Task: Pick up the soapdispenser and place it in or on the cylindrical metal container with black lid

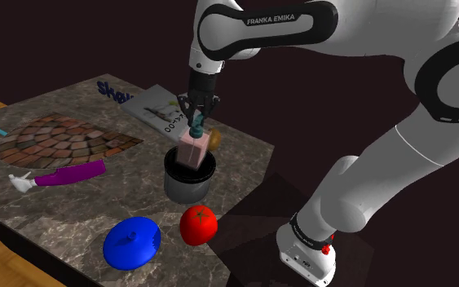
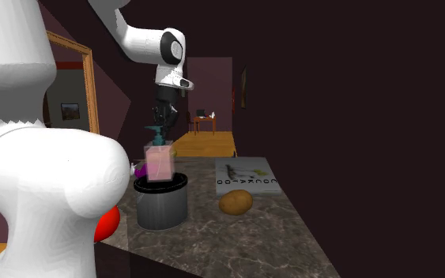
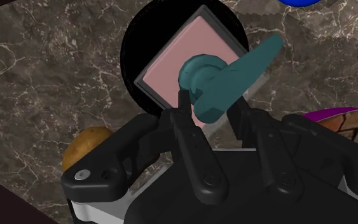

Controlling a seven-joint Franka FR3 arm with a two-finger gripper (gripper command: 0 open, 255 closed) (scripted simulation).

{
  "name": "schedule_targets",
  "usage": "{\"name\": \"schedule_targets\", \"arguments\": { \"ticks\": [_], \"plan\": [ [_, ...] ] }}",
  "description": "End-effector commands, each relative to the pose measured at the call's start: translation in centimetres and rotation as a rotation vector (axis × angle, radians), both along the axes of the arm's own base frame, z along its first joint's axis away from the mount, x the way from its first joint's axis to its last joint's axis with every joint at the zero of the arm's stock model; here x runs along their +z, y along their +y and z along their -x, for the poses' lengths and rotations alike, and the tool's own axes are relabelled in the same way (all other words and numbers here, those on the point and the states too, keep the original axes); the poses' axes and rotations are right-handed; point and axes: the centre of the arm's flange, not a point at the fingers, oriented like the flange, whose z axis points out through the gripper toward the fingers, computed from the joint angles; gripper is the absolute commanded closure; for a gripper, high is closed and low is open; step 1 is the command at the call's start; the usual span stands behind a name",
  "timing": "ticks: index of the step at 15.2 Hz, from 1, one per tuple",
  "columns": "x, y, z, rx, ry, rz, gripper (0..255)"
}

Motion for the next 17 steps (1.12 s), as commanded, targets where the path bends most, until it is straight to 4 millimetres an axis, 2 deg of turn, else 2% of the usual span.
{"name": "schedule_targets", "arguments": {
  "ticks": [1, 2, 3, 8, 12, 17],
  "plan": [
    [0.0, 0.0, 0.0, 0.000, 0.000, 0.000, 255],
    [0.0, 0.0, 0.0, 0.000, 0.000, 0.000, 255],
    [0.0, 0.0, 0.0, 0.000, 0.000, 0.000, 0],
    [0.0, 0.0, 0.0, 0.000, 0.000, 0.000, 0],
    [4.9, -0.6, -0.5, 0.000, 0.000, 0.000, 0],
    [4.9, -0.6, -0.5, 0.000, 0.000, 0.000, 0]
  ]
}}
